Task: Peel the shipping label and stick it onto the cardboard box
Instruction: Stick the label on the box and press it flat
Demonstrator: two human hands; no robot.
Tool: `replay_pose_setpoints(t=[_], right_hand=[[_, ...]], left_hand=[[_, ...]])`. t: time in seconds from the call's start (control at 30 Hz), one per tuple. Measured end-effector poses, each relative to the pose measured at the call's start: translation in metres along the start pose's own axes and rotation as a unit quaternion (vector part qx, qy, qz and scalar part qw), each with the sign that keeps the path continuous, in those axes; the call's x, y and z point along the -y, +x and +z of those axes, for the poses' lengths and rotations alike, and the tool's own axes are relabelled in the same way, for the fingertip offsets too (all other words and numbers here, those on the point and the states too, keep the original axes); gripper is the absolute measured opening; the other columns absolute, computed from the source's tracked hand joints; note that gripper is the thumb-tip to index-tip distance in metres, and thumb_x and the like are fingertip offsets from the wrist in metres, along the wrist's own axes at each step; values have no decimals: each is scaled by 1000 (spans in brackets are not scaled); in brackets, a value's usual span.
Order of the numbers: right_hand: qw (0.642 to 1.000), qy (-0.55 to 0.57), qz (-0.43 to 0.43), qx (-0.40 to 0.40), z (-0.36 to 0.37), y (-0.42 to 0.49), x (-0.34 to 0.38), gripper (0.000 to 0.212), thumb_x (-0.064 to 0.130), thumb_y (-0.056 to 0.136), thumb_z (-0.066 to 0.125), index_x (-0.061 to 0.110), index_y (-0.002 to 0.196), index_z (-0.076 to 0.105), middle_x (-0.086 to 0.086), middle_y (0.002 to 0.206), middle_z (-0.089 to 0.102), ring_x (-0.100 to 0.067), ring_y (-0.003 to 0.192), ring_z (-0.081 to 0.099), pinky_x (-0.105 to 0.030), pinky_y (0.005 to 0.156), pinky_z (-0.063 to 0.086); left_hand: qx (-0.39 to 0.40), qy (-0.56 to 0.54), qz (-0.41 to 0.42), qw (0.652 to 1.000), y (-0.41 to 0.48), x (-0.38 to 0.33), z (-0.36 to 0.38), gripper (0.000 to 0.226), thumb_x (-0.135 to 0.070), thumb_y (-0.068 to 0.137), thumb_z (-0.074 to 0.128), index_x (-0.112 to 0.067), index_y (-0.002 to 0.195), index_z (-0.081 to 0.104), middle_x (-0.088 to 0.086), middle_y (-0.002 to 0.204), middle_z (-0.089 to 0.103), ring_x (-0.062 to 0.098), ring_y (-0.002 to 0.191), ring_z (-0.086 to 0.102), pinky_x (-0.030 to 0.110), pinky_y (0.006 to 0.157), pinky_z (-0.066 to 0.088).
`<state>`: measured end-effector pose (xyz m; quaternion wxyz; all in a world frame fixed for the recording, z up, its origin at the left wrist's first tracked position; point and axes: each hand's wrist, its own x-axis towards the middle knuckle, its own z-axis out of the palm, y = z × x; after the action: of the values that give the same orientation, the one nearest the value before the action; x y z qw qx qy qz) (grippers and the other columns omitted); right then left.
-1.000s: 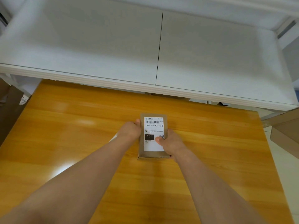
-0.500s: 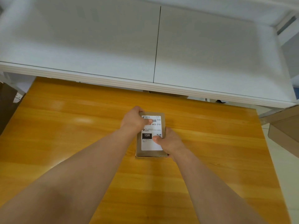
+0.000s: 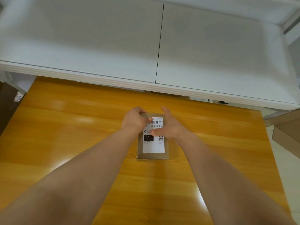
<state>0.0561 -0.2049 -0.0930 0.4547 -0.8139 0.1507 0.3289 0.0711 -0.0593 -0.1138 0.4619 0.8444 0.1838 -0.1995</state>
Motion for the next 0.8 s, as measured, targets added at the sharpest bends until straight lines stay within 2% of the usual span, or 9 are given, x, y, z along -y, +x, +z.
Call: replay_pose_setpoints(t=[0.1,0.2,0.4,0.53,0.67,0.73,0.8], right_hand=[[996,-93,-12,-15,1,8,3,115,11,68,88,29,155,14,-9,123,66,-25,101,68,-39,83,59],[990,-130,-13,-45,2,11,3,105,19,65,90,23,151,30,-4,122,67,-21,102,67,-34,83,58],[991,-92,-21,-99,2,19,-1,74,18,74,84,25,140,50,-4,127,65,-23,106,67,-40,87,59],[990,-56,-28,-125,2,23,-3,59,15,81,78,27,135,58,-3,134,62,-25,110,65,-42,89,58],[989,-44,-30,-140,5,21,-5,50,17,92,66,33,139,54,-2,144,55,-26,118,61,-42,94,55],[989,-54,-33,-137,6,14,-7,55,18,97,59,33,147,42,-4,147,52,-25,117,61,-39,91,56],[993,-39,-22,-112,4,5,-10,73,20,96,61,31,156,20,-5,148,50,-22,113,61,-27,77,54]], left_hand=[[3,-7,1,1000,-1,-1,-1,32,-30,81,78,-24,106,60,3,103,72,24,88,71,45,81,60],[3,-9,1,1000,-2,-1,-2,30,-30,80,78,-25,104,60,4,103,72,25,88,72,44,80,60],[8,-12,-3,1000,-1,1,-2,28,-28,81,77,-26,102,58,4,101,71,25,88,71,45,80,60],[3,-16,-6,1000,-1,-1,-1,28,-27,82,77,-25,102,58,4,98,71,26,88,70,45,80,60],[3,-12,-18,1000,-3,-5,-1,26,-25,83,75,-24,102,57,3,98,68,24,86,67,39,78,58],[4,-17,-25,1000,-2,-6,-1,25,-24,83,74,-23,102,58,4,99,68,24,86,67,38,76,57],[6,-19,-24,1000,-2,-6,-1,26,-25,83,74,-23,104,59,4,101,68,24,88,66,37,76,56]])
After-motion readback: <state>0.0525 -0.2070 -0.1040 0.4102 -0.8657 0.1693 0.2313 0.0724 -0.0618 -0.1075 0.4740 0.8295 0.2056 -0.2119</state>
